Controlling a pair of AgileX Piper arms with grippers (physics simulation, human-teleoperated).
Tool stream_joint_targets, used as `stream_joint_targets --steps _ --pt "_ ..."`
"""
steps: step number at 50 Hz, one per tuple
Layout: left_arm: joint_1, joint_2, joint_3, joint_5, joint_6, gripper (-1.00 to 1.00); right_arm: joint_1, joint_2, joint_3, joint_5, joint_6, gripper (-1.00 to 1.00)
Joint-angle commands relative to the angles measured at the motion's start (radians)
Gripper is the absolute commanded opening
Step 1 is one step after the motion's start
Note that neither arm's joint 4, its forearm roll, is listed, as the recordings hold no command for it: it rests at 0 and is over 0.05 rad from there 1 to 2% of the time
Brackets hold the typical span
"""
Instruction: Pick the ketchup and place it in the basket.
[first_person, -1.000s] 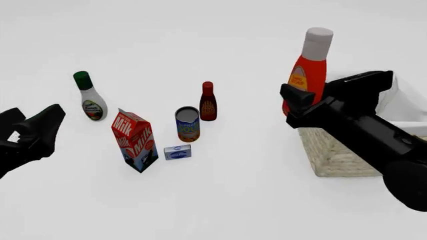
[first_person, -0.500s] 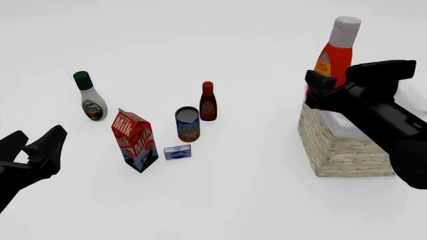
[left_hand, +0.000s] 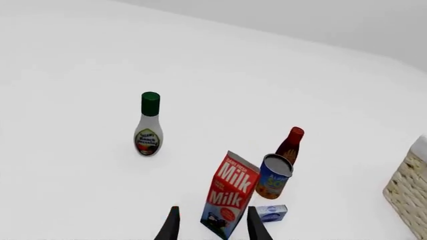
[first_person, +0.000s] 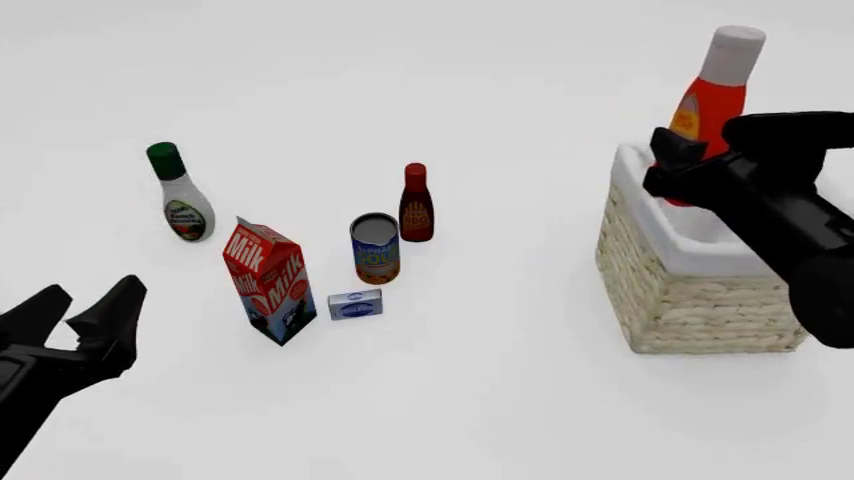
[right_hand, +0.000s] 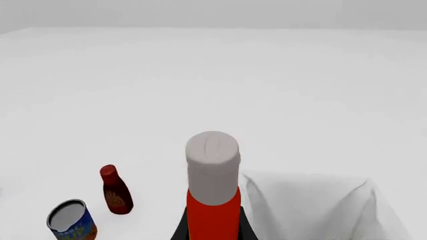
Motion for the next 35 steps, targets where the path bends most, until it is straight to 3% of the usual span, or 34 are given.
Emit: stream_joint_targets --steps 1,35 --pt "-0.001 0.035 0.045 -0.074 0.012 1.0 -0.055 0.02 -0.032 -0.003 0.02 -1.0" --pt "-0.003 0.133 0.093 -0.183 0.003 1.0 -0.176 0.138 -0.096 -0.03 0.029 -1.0"
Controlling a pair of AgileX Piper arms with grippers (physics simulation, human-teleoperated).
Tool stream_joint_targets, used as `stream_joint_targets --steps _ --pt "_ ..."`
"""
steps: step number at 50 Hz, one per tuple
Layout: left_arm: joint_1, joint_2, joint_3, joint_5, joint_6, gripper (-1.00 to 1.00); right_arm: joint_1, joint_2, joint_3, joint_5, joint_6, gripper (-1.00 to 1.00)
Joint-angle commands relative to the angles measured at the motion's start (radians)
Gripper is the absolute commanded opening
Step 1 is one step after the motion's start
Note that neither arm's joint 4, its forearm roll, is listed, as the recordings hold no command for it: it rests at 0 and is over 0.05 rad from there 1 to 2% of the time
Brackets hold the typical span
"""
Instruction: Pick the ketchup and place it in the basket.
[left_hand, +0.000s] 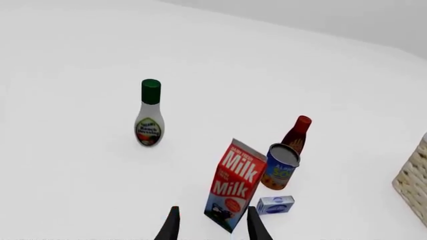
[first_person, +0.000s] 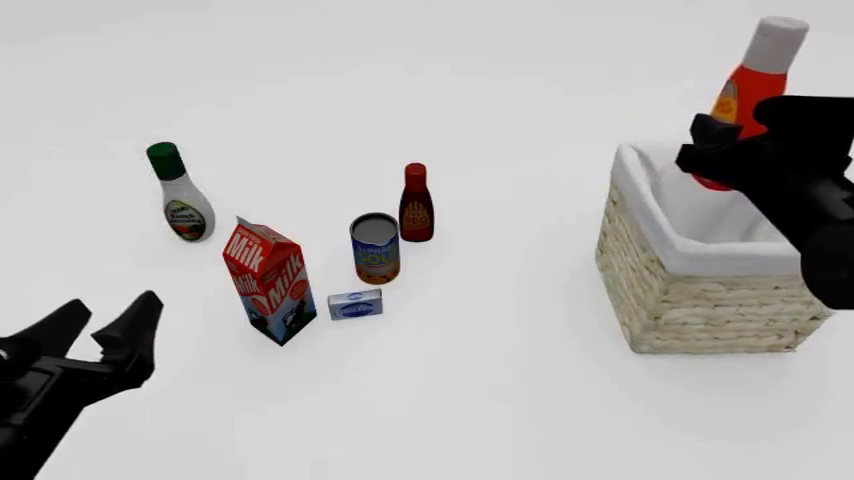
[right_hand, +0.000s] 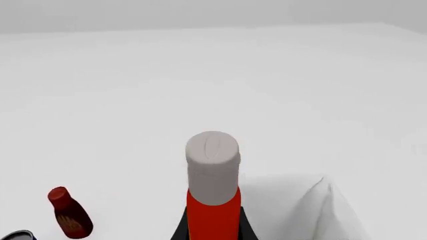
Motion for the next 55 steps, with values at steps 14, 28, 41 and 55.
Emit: stream_joint_targets --steps 14,28,41,55 --pt "-0.004 0.068 0.019 -0.065 -0.005 1.0 -0.094 0.114 -0.07 0.026 -0.001 -1.0" --pt "-0.001 0.077 0.031 -0.088 -0.004 1.0 -0.114 0.181 -0.129 0.089 -0.036 -1.0" --pt "-0.005 0.101 0.03 -0.109 -0.008 1.0 -0.119 0.225 -0.147 0.106 -0.047 -1.0" --pt "-0.01 0.118 0.026 -0.12 -0.012 1.0 -0.116 0.251 -0.147 0.115 -0.053 -1.0"
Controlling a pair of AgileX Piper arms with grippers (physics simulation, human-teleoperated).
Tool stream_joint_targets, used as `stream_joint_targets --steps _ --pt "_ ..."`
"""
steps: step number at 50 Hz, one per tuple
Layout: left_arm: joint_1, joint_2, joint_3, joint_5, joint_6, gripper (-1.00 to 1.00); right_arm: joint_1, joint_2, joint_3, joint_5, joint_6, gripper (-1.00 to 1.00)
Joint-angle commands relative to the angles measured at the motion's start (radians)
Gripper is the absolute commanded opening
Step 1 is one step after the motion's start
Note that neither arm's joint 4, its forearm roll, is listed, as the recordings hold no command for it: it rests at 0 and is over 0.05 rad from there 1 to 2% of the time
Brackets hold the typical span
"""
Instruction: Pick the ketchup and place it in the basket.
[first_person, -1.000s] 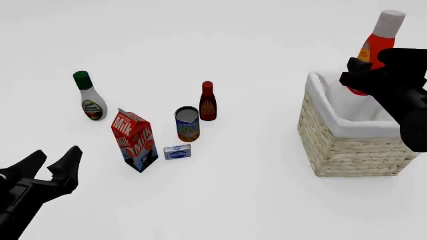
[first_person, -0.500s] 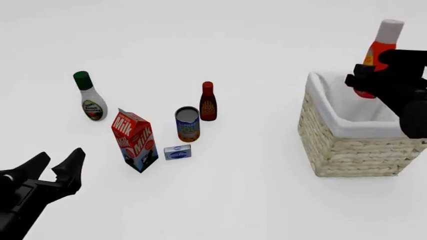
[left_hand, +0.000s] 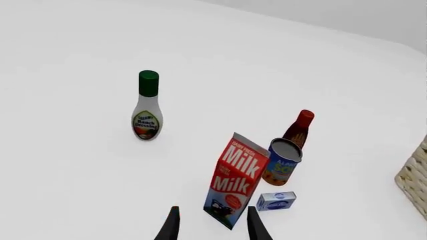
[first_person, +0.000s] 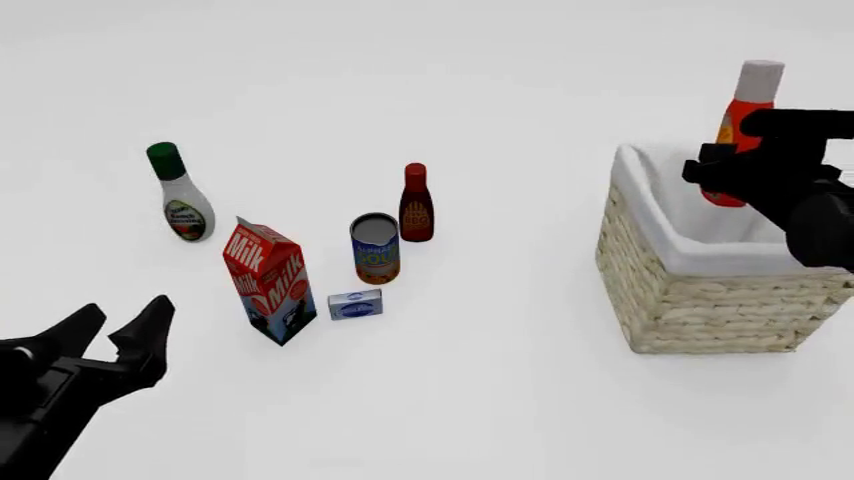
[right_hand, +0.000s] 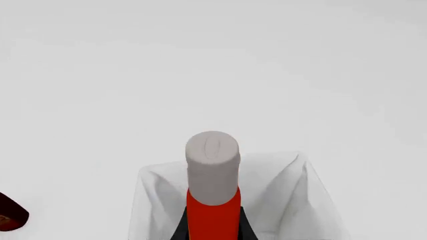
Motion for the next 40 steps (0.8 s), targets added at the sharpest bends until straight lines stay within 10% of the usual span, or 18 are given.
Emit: stream_joint_targets --steps 1,40 --pt "-0.004 0.017 -0.002 -0.014 -0.003 1.0 -0.002 0.026 -0.007 0.006 0.007 -1.0" --pt "-0.003 0.015 0.008 -0.029 -0.01 1.0 -0.049 0.103 0.04 -0.063 -0.019 -1.0"
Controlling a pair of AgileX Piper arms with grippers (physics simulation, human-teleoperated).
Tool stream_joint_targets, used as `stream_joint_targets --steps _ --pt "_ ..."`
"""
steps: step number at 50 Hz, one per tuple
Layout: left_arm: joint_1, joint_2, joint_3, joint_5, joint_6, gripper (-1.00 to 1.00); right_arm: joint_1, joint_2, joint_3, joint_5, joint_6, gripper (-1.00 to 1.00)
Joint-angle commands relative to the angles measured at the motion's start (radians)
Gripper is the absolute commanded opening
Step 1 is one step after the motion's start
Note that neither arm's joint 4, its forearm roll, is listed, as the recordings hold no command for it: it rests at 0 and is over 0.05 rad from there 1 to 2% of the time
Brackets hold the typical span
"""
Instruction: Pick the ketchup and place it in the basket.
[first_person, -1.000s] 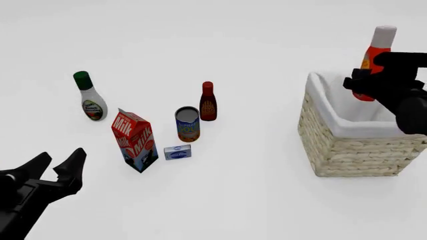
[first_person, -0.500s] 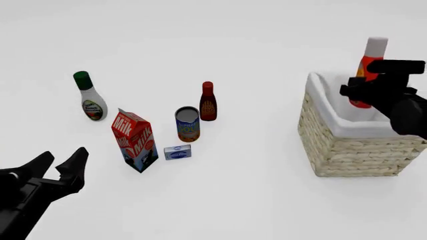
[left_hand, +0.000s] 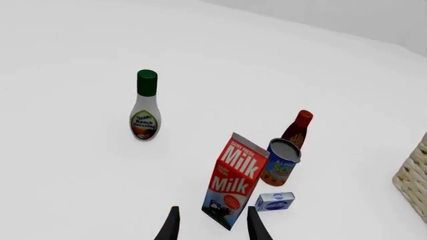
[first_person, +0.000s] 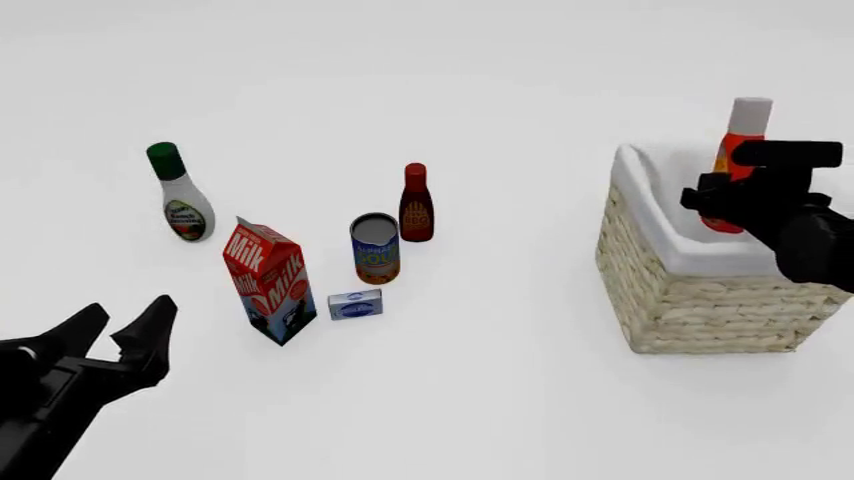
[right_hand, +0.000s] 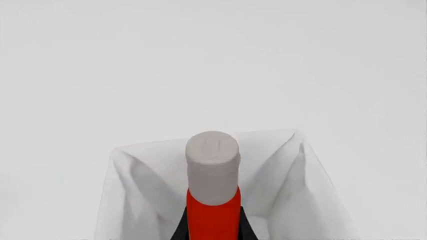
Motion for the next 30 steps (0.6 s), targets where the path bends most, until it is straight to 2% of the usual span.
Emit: stream_joint_targets --steps 1,10,11,30 --pt "0.002 -0.007 0.002 0.003 -0.001 1.0 -0.014 0.022 0.003 -0.019 0.004 -1.0" --pt "0.001 -0.019 -0.002 0.016 -0.001 1.0 -0.018 0.026 0.006 -0.025 0.003 -1.0" --pt "0.001 -0.018 -0.003 0.016 -0.003 1.0 -0.017 0.024 0.006 -0.023 0.006 1.0" --pt "-0.001 -0.031 0.001 0.02 -0.007 1.0 -0.01 -0.043 0.012 -0.001 -0.003 1.0"
